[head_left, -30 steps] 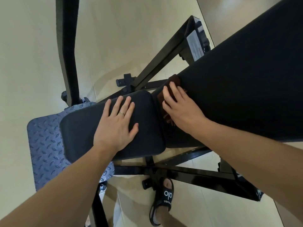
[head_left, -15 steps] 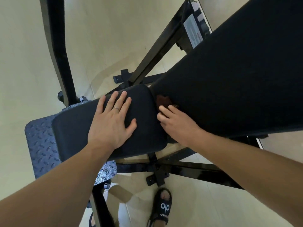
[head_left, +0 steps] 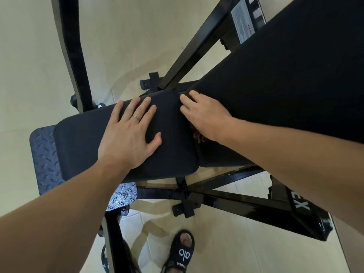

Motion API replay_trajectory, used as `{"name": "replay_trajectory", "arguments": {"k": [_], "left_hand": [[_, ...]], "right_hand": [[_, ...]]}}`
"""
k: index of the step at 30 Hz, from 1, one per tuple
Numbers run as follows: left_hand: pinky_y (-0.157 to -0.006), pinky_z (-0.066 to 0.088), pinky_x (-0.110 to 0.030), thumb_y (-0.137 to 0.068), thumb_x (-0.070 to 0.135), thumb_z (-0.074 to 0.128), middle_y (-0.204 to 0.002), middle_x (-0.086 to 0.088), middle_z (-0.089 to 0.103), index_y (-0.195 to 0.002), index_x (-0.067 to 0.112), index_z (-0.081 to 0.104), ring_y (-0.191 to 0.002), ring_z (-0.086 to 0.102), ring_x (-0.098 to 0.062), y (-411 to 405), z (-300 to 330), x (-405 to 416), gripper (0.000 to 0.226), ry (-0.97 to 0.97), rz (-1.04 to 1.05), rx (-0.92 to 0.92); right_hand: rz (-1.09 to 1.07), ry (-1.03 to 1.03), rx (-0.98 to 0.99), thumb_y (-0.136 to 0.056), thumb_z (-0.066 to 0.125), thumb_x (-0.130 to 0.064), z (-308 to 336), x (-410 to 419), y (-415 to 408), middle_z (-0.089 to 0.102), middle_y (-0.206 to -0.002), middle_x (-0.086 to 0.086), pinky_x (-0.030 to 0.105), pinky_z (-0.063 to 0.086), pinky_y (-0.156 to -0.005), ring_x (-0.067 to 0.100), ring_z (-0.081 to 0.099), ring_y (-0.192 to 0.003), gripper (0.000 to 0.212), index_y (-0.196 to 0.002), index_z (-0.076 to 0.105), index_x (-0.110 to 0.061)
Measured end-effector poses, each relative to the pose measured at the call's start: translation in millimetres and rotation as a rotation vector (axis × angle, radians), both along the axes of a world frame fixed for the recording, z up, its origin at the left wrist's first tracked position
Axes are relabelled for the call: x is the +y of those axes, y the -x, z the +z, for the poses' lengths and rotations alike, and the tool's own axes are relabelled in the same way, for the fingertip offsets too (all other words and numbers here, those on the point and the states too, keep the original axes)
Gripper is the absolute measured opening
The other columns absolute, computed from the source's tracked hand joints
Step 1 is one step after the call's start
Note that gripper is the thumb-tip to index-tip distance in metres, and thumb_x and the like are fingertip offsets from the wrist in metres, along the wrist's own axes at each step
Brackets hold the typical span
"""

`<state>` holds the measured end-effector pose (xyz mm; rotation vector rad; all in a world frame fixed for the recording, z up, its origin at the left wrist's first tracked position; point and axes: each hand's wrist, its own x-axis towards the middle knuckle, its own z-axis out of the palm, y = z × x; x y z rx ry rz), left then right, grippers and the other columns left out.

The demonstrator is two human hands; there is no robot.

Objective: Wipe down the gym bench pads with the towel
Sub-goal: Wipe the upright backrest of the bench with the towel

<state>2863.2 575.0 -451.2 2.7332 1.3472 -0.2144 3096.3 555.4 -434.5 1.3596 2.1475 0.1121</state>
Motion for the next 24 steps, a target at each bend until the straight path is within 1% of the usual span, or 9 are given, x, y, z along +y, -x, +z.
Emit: {"name": "replay_trajectory", "arguments": {"k": [2,7,9,12,15,16,18,22,24], "left_hand": [[-0.129,0.011,-0.049,-0.099,0.065,0.025,-0.172,0.0,0.021,-0.162,0.024,0.028,-0.16,0.013,-0.02,0,0,-1,0.076,-0.007,0.001,-0.002],[-0.129,0.013,-0.049,-0.099,0.064,0.027,-0.17,0.0,0.025,-0.161,0.023,0.032,-0.159,0.017,-0.02,0,-1,-1,0.074,-0.016,0.008,-0.018],[-0.129,0.012,-0.049,-0.099,0.064,0.029,-0.17,-0.001,0.025,-0.161,0.023,0.032,-0.159,0.016,-0.02,0,-1,-1,0.074,-0.019,0.012,-0.022],[-0.129,0.012,-0.049,-0.099,0.064,0.029,-0.17,-0.001,0.026,-0.161,0.023,0.033,-0.159,0.017,-0.02,1,-2,-2,0.074,-0.033,0.019,-0.027],[-0.129,0.013,-0.049,-0.099,0.064,0.03,-0.17,-0.001,0.028,-0.16,0.022,0.034,-0.159,0.018,-0.02,-1,-2,-1,0.074,-0.041,0.012,-0.038],[-0.129,0.013,-0.05,-0.099,0.063,0.031,-0.17,-0.001,0.028,-0.16,0.022,0.035,-0.159,0.018,-0.02,-1,-2,-1,0.074,-0.042,0.011,-0.042],[-0.129,0.013,-0.05,-0.098,0.063,0.031,-0.169,-0.001,0.029,-0.159,0.023,0.036,-0.159,0.019,-0.02,0,-3,-2,0.074,-0.051,0.016,-0.053],[-0.129,0.013,-0.049,-0.097,0.064,0.03,-0.169,0.0,0.03,-0.158,0.024,0.037,-0.159,0.019,-0.019,-1,-4,-2,0.073,-0.053,0.016,-0.05],[-0.129,0.013,-0.049,-0.098,0.064,0.032,-0.169,-0.001,0.03,-0.158,0.023,0.038,-0.158,0.02,-0.02,-1,-2,-2,0.072,-0.047,0.014,-0.06]], "right_hand": [[0.006,-0.011,0.006,-0.1,0.064,-0.017,-7,19,-2,0.023,-0.166,0.017,0.044,0.031,-0.125,0.037,0.032,-0.149,0.062,-0.153,0.035,-0.006],[-0.038,-0.024,0.054,-0.096,0.071,-0.032,-19,50,-5,0.029,-0.162,0.018,0.043,0.04,-0.116,0.035,0.044,-0.139,0.074,-0.153,0.031,-0.005],[-0.079,-0.032,0.067,-0.094,0.072,-0.029,-20,57,-5,0.03,-0.161,0.018,0.043,0.044,-0.112,0.035,0.047,-0.135,0.074,-0.152,0.032,-0.007],[-0.183,-0.03,0.098,-0.091,0.075,-0.016,-27,72,0,0.04,-0.151,0.017,0.043,0.048,-0.101,0.035,0.053,-0.126,0.068,-0.147,0.037,-0.008],[-0.226,-0.019,0.121,-0.094,0.07,-0.011,-26,77,3,0.046,-0.143,0.016,0.045,0.05,-0.092,0.036,0.056,-0.121,0.058,-0.145,0.042,-0.009],[-0.216,-0.031,0.112,-0.096,0.067,-0.011,-26,74,3,0.046,-0.144,0.016,0.045,0.05,-0.092,0.037,0.056,-0.122,0.055,-0.145,0.043,-0.01],[-0.197,-0.077,0.095,-0.098,0.063,-0.008,-29,65,4,0.043,-0.15,0.017,0.045,0.048,-0.1,0.038,0.054,-0.126,0.053,-0.147,0.043,-0.009],[-0.121,-0.149,0.048,-0.102,0.052,-0.003,-28,35,-2,0.033,-0.158,0.019,0.045,0.038,-0.114,0.044,0.041,-0.139,0.045,-0.146,0.043,-0.005],[-0.078,-0.137,0.016,-0.104,0.049,-0.004,-22,20,0,0.03,-0.161,0.018,0.045,0.037,-0.115,0.047,0.033,-0.146,0.044,-0.147,0.041,-0.006]]}}
